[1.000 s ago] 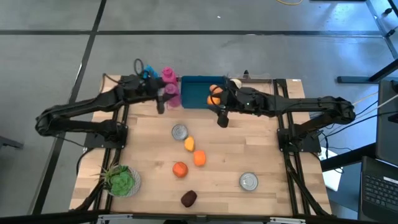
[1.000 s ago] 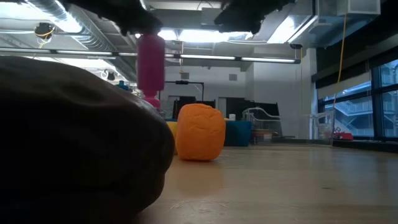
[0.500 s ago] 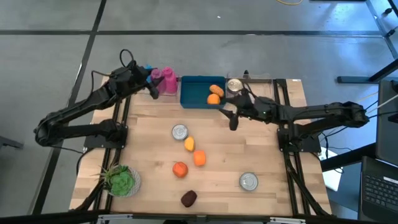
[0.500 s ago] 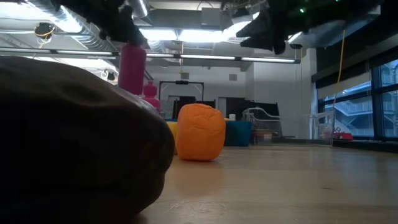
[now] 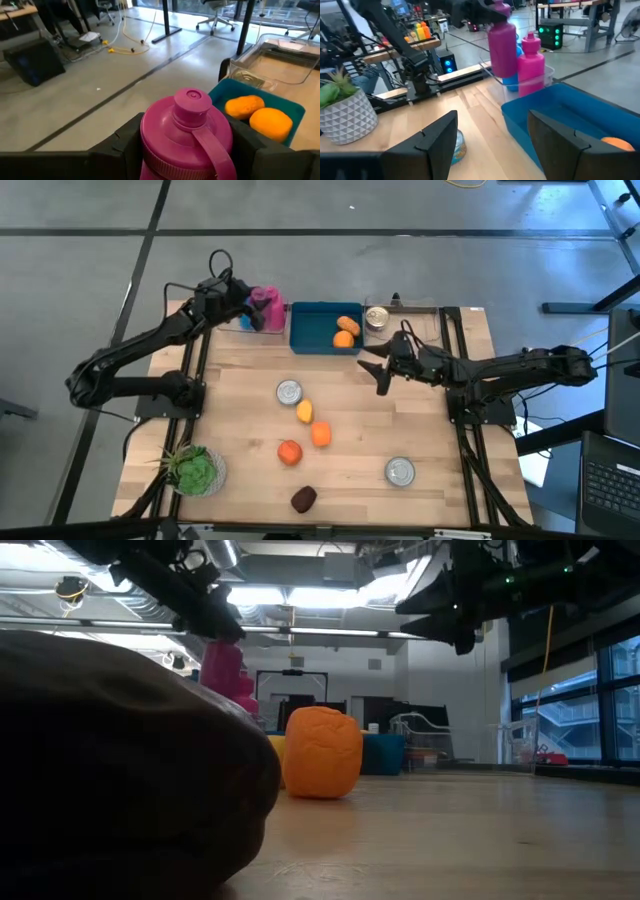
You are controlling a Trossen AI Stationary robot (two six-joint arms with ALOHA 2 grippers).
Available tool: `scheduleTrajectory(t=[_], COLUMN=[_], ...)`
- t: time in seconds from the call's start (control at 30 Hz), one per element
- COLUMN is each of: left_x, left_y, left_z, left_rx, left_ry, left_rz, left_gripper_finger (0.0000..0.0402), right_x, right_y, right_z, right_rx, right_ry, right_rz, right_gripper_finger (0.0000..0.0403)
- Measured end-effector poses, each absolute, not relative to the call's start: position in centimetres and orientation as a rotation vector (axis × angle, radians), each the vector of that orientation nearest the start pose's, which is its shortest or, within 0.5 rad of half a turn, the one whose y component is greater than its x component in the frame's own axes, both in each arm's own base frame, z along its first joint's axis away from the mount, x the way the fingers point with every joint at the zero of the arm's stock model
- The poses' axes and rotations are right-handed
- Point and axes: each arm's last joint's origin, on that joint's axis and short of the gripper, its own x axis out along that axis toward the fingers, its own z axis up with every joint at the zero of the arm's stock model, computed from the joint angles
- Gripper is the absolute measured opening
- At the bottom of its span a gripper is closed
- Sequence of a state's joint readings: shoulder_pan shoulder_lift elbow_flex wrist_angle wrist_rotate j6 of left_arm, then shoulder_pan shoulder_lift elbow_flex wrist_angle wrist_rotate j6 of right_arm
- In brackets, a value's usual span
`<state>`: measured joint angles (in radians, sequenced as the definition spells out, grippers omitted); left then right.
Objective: Pick & Place Food Item
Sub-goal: Put the purple bottle into the left transparent bin
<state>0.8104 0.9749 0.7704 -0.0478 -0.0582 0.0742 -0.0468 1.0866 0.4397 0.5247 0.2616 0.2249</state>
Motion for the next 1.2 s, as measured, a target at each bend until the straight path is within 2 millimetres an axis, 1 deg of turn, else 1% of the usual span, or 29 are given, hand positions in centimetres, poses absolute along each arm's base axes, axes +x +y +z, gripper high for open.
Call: scheduleTrajectory(t=[0.23, 0.4, 0.53, 0.87, 1.2], left_x=[15.4, 15.5, 15.4, 15.2, 15.1], left_y=[16.4, 16.5, 16.5, 16.3, 16.5], left_z=[29.8, 28.2, 27.1, 25.1, 25.0], left_rx=[-0.040, -0.068, -0.097, -0.149, -0.155], left_ry=[0.307, 0.319, 0.296, 0.290, 0.287], left_rz=[0.851, 0.855, 0.861, 0.871, 0.922], left_gripper_finger=[0.0185, 0.0187, 0.0186, 0.0186, 0.0186], right_x=[22.3, 22.3, 22.3, 22.3, 22.4], right_y=[-1.5, -1.4, -1.5, -1.5, -1.4], right_z=[22.7, 22.7, 22.7, 22.7, 23.0], right_rx=[0.187, 0.188, 0.188, 0.206, 0.213], right_ry=[0.077, 0.077, 0.077, 0.072, 0.047], right_rz=[-0.311, -0.309, -0.310, -0.313, -0.308], right_gripper_finger=[0.0237, 0.0237, 0.0237, 0.0237, 0.0237])
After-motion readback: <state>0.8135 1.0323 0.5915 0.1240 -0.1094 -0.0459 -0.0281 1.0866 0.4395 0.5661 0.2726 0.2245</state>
